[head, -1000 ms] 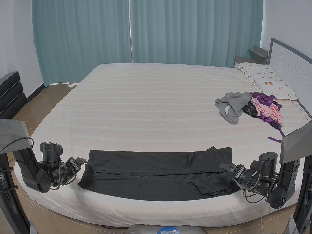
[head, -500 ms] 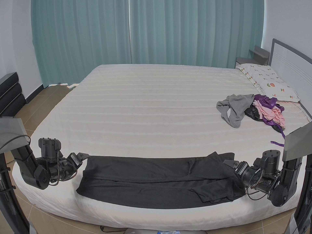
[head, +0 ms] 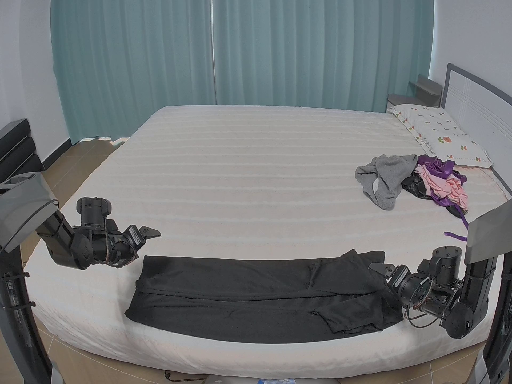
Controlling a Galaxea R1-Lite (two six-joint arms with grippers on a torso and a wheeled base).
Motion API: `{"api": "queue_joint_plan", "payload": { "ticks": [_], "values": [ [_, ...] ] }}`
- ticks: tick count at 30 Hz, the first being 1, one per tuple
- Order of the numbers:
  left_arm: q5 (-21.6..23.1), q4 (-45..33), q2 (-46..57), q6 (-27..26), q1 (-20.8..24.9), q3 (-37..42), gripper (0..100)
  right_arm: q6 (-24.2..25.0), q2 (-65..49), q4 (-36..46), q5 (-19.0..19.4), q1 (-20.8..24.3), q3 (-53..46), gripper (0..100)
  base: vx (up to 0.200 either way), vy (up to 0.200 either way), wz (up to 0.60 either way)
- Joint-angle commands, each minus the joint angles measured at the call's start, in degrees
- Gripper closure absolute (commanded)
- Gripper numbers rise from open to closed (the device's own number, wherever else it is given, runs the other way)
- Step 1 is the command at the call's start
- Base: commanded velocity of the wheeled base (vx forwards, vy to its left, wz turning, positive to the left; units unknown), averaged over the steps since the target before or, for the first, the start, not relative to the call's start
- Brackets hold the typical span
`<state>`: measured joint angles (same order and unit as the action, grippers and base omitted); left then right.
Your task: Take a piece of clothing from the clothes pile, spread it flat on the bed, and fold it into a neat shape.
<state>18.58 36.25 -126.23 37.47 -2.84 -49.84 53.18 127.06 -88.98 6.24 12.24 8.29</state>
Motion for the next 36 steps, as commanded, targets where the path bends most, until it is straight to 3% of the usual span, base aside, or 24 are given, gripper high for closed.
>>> {"api": "queue_joint_plan", "payload": {
  "ticks": [1,14,15,36],
  "values": [
    [1.8,-2.9,-8.3,-5.9,-0.4,-7.2,0,0.0,0.6,-0.8,0.2,0.2,-0.4,0,0.000,0.000,0.00],
    [1.6,-2.9,-10.1,-9.3,-0.5,-8.1,0,0.0,1.8,-0.8,0.3,0.5,-0.3,0,0.000,0.000,0.00],
    [1.6,-2.9,-10.1,-9.6,-0.5,-7.8,100,0.0,1.9,-0.8,0.3,0.4,-0.2,0,0.000,0.000,0.00],
    [0.1,-2.3,-9.6,-7.5,-3.0,-10.8,100,-1.1,0.1,-0.1,0.3,-2.0,2.7,0,0.000,0.000,0.00]
  ]
}}
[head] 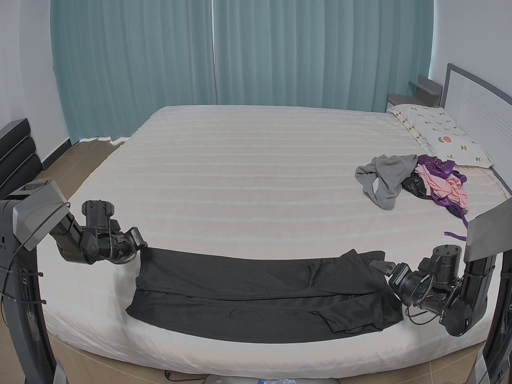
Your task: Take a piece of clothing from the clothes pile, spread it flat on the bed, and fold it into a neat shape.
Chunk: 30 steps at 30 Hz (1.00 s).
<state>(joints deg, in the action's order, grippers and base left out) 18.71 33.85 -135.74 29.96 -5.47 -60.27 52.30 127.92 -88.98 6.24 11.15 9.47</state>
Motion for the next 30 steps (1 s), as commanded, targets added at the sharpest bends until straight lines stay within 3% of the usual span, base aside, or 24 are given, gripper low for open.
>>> {"api": "queue_joint_plan", "payload": {
  "ticks": [1,5,9,14,30],
  "values": [
    [0.0,0.2,0.0,0.1,-0.4,-0.5,100,-0.4,-0.1,0.2,0.3,-1.1,2.4,0,0.000,0.000,0.00],
    [0.0,0.1,0.3,0.7,-0.4,-0.4,100,-1.7,2.0,2.7,0.5,-1.8,5.7,0,0.000,0.000,0.00],
    [0.0,0.6,0.0,2.3,-0.4,-1.0,100,-4.5,5.2,11.2,2.7,-3.4,14.3,0,0.000,0.000,0.00],
    [0.0,0.6,0.0,3.1,-0.4,-1.1,100,-6.2,5.8,19.7,2.8,-5.4,21.4,0,0.000,0.000,0.00],
    [-0.1,0.4,-1.5,3.1,-0.4,-1.0,100,-9.5,10.3,23.8,3.2,-8.3,30.1,0,0.000,0.000,0.00]
  ]
}}
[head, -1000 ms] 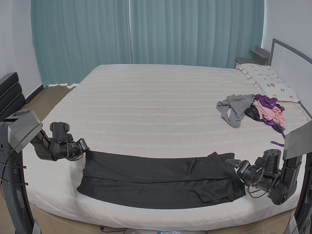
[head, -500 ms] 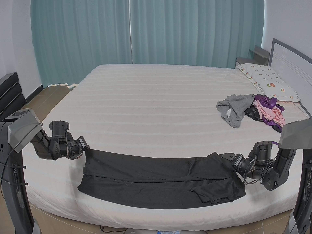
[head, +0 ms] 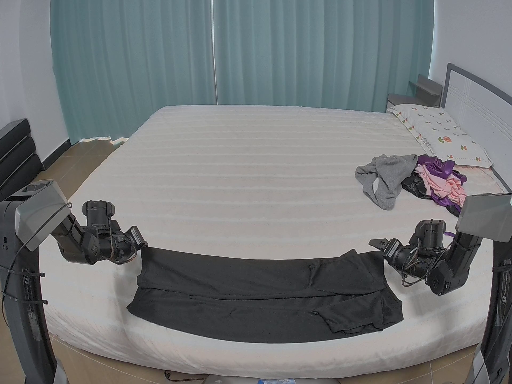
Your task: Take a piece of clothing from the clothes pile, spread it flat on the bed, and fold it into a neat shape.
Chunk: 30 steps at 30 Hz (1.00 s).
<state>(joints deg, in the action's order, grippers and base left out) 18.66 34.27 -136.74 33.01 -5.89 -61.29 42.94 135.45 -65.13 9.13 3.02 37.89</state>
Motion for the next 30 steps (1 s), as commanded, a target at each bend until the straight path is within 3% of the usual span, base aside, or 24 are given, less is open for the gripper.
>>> {"api": "queue_joint_plan", "payload": {
  "ticks": [1,5,6,29,30],
  "values": [
    [0.0,0.0,-0.5,0.0,0.0,0.0,100,-0.1,3.2,-0.1,0.8,-0.2,2.1,0,0.000,0.000,0.00],
    [0.0,-0.1,-0.5,0.0,0.0,0.1,100,-0.1,4.7,0.2,1.6,-0.6,4.7,0,0.000,0.000,0.00],
    [0.0,-0.1,-0.5,0.0,0.0,0.2,100,-0.1,5.4,0.3,1.5,-0.6,5.4,100,0.000,0.000,0.00],
    [-1.6,-0.3,-1.0,-0.1,0.3,0.3,100,0.0,6.8,0.7,1.3,-1.9,8.3,100,0.000,0.000,0.00],
    [-1.6,-0.3,-1.0,-0.1,0.3,0.3,0,0.0,6.8,0.7,1.3,-1.9,8.3,0,0.000,0.000,0.00]
  ]
}}
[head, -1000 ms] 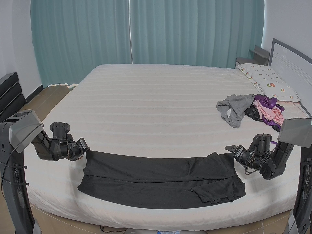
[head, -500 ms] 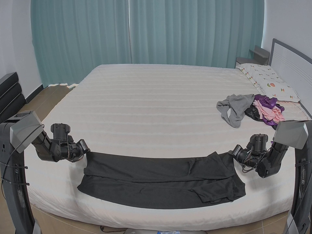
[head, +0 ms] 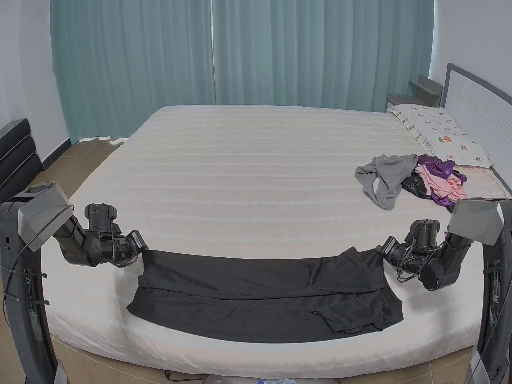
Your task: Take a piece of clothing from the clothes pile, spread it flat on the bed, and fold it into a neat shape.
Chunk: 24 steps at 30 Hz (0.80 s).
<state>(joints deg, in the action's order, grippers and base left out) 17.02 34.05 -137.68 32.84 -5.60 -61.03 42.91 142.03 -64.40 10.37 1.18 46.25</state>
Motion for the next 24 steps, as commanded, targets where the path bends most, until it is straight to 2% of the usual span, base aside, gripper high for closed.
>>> {"api": "queue_joint_plan", "payload": {
  "ticks": [1,6,11,13,15,18,20,24],
  "values": [
    [0.0,-0.1,0.0,0.0,0.0,0.0,0,0.1,0.4,-0.1,0.0,0.0,-0.1,0,0.000,0.000,0.00],
    [0.0,-0.1,0.0,0.3,-0.1,0.4,0,0.7,-2.3,-0.9,0.1,-0.2,-2.7,0,0.000,0.000,0.00],
    [0.2,0.0,1.8,1.9,-0.9,2.3,0,3.7,-7.5,-1.1,0.3,-1.3,-7.5,0,0.000,0.000,0.00],
    [1.7,0.5,6.2,4.7,-2.3,6.4,0,6.9,-11.3,-1.3,0.3,-1.3,-13.3,0,0.000,0.000,0.00],
    [4.0,0.4,8.6,5.0,-3.1,8.6,0,7.6,-12.6,-2.7,0.4,-1.2,-17.2,0,0.000,0.000,0.00],
    [6.0,0.5,10.2,5.0,-3.5,11.0,0,8.0,-13.1,-5.6,0.4,-0.8,-21.1,0,0.000,0.000,0.00],
    [6.2,0.4,11.3,5.0,-3.3,14.4,0,9.2,-12.9,-12.0,0.4,-0.2,-27.0,0,0.000,0.000,0.00],
    [6.2,0.5,13.6,4.9,-2.9,20.4,0,11.7,-12.1,-21.5,1.2,0.2,-33.2,0,-0.200,0.000,0.00]
  ]
}}
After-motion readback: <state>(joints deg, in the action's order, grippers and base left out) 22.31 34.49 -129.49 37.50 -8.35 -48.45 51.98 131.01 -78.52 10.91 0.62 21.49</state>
